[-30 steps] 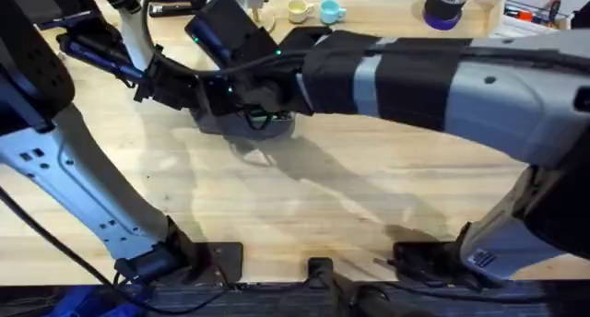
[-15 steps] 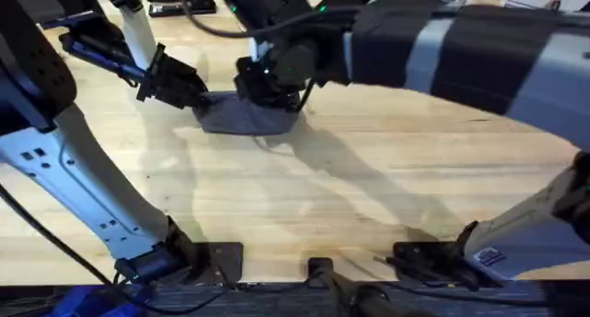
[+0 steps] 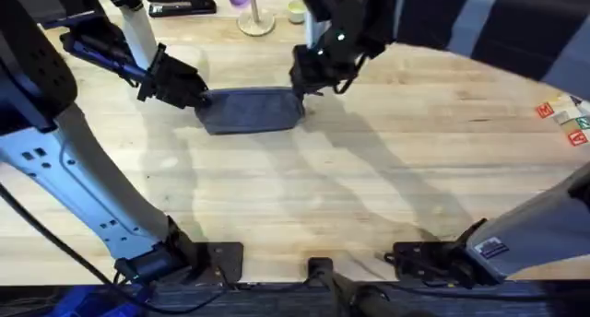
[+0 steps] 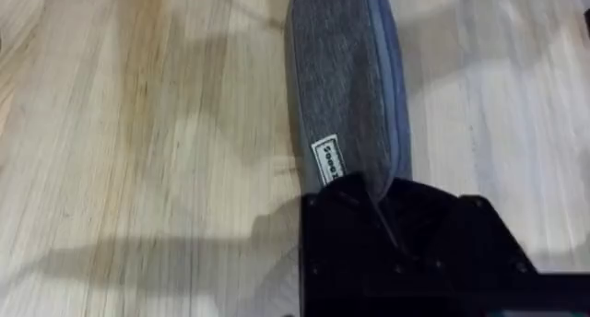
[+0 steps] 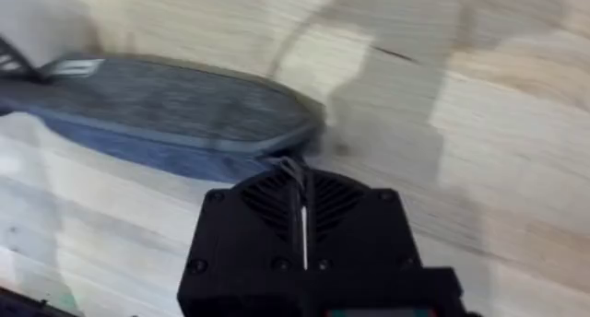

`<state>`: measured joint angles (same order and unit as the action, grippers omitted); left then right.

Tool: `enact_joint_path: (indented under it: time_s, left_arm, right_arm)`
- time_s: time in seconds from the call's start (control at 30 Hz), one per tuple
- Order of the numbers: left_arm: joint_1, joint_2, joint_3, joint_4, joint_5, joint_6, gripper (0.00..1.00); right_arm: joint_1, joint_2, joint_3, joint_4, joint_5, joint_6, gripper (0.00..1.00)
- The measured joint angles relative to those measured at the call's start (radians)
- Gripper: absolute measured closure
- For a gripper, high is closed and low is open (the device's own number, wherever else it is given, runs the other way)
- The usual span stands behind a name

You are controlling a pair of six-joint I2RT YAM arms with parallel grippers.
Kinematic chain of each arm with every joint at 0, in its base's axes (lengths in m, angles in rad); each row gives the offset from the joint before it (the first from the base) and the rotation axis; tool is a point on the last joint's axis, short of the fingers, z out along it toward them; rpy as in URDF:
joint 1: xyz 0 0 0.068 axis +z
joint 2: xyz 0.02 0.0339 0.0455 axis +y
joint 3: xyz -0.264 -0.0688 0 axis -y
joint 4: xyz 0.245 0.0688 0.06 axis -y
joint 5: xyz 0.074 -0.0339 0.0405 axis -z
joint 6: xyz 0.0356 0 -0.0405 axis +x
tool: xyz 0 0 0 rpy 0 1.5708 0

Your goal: Unzip the bag, pick up the pens from the table one at a time and place them inside, then zip the bag closed.

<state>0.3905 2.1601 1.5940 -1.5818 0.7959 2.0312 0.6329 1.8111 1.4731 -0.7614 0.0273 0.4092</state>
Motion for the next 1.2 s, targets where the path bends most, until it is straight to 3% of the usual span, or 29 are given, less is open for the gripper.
enact_joint_path:
  time_s: [0.27,0.43,0.57,0.67,0.87,0.9,1.1,1.2]
  left_arm:
    - [-0.021,0.000,-0.006,-0.002,0.034,0.000,0.960]
    - [-0.019,0.000,-0.006,0.005,0.026,0.000,0.960]
    - [-0.003,0.000,-0.006,0.005,0.006,0.000,0.961]
    - [0.002,0.000,-0.006,0.004,0.000,0.000,0.961]
    - [0.001,0.000,-0.006,0.004,-0.004,0.000,0.961]
    - [0.001,0.000,-0.006,0.004,-0.004,0.000,0.961]
    - [0.001,0.000,-0.006,0.004,-0.004,0.000,0.961]
    - [0.001,0.000,-0.006,0.004,-0.004,0.000,0.961]
  right_arm:
    - [-0.107,-0.005,-0.035,0.043,-0.033,-0.019,0.970]
    - [-0.165,-0.025,-0.201,0.170,-0.012,-0.019,0.971]
    - [-0.275,-0.039,-0.341,0.220,0.017,0.039,0.971]
    - [-0.328,-0.055,-0.364,0.227,0.001,0.067,0.970]
    - [-0.336,-0.062,-0.361,0.217,-0.022,0.070,0.971]
    - [-0.334,-0.066,-0.359,0.210,-0.021,0.063,0.930]
    - [-0.288,-0.161,-0.319,0.205,-0.021,-0.030,0.069]
    - [-0.256,-0.235,-0.303,0.206,0.000,-0.067,0.008]
